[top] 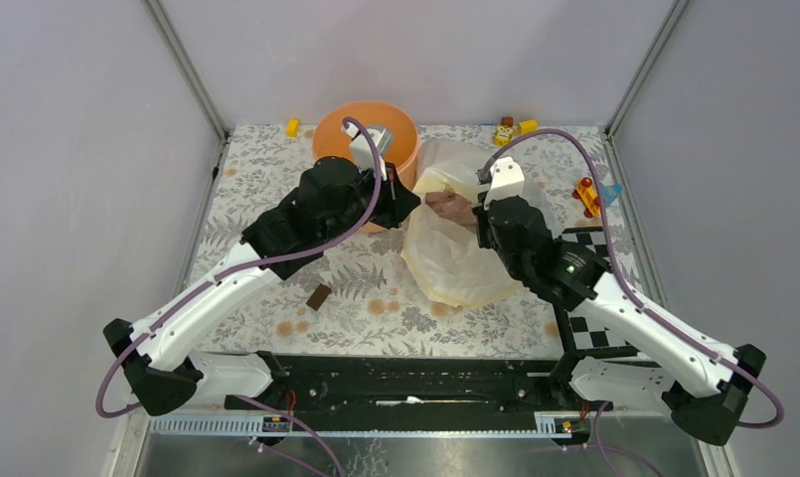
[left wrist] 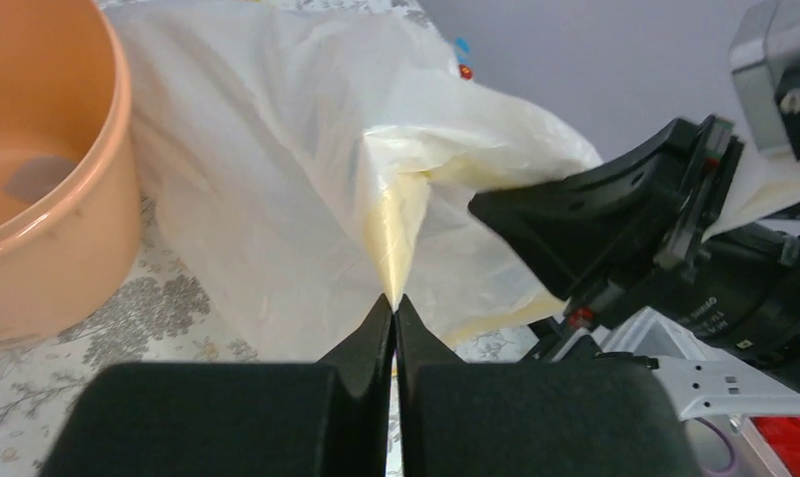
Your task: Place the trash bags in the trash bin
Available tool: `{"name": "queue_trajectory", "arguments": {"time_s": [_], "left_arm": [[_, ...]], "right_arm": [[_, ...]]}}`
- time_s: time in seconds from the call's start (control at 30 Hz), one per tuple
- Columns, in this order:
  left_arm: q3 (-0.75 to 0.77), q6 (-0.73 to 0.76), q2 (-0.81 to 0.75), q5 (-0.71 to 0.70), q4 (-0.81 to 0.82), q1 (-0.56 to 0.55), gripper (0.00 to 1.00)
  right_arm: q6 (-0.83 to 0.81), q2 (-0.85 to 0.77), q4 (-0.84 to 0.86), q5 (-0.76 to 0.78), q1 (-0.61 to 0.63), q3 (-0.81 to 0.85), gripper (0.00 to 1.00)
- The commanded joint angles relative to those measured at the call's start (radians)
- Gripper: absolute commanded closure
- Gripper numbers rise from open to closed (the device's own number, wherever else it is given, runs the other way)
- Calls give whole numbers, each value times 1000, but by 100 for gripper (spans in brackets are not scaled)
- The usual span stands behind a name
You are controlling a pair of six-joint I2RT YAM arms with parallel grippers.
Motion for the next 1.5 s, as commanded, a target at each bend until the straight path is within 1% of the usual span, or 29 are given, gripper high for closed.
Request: {"name": "queue_trajectory", "arguments": {"time_s": [0.0,0.03,0.07,0.1,0.17,0.23,0.27,0.37,0.4,0.5,0.57,0.6,0.7,0.8,0.87,0.9,0.97,1.03,1.07,1.1,1.17,1.23,1.3,1.4,1.47], "left_arm": [[-5,32,-23,-46,-5,13,100],[2,37,-18,-43,-5,14,100],[13,41,-10,-39,-5,15,100],[25,46,3,-35,-4,17,100],[53,54,36,-24,1,20,100],[76,57,84,-10,13,33,100],[86,57,105,2,23,44,100],[123,45,170,77,41,80,100],[138,44,187,105,42,91,100],[171,50,222,152,50,103,100],[178,47,231,171,70,116,100],[180,39,236,183,81,126,100],[245,-2,299,281,82,187,100],[329,-32,374,370,59,223,100],[350,-40,391,381,64,226,100],[351,-43,392,382,71,227,100],[351,-44,390,379,79,232,100],[356,-50,389,380,80,245,100],[360,-54,387,384,79,252,100],[363,-57,387,388,80,259,100],[368,-60,383,391,80,268,100],[374,-64,376,394,80,272,100],[377,-63,368,400,82,275,100],[366,-55,345,396,81,277,100],[349,-51,330,396,79,280,100]], "right_arm": [[-12,66,168,360,-23,-15,100],[-11,82,180,373,-57,-9,100],[8,99,178,351,-121,4,100],[47,115,154,302,-194,26,100],[116,142,129,153,-361,53,100],[113,160,154,41,-436,59,100],[97,171,166,14,-442,63,100],[55,183,174,-172,-442,74,82],[42,176,186,-245,-442,64,78],[23,135,239,-417,-440,-10,72],[19,106,282,-461,-430,-66,70],[16,90,304,-458,-418,-95,70],[-19,56,382,-424,-349,-172,67],[-105,66,492,-310,-229,-220,65],[-158,100,542,-233,-163,-225,66],[-181,120,577,-213,-153,-232,68],[-205,151,683,-200,-150,-273,72],[-221,178,842,-195,-150,-343,74],[-233,198,916,-185,-150,-383,76],[-241,226,977,-165,-150,-400,81],[-244,289,1041,-116,-150,-405,88],[-272,356,1061,-92,-151,-388,92],[-301,404,1072,-93,-151,-385,94],[-318,443,1198,-69,-152,-449,94],[-304,475,1215,-54,-161,-448,95]]}}
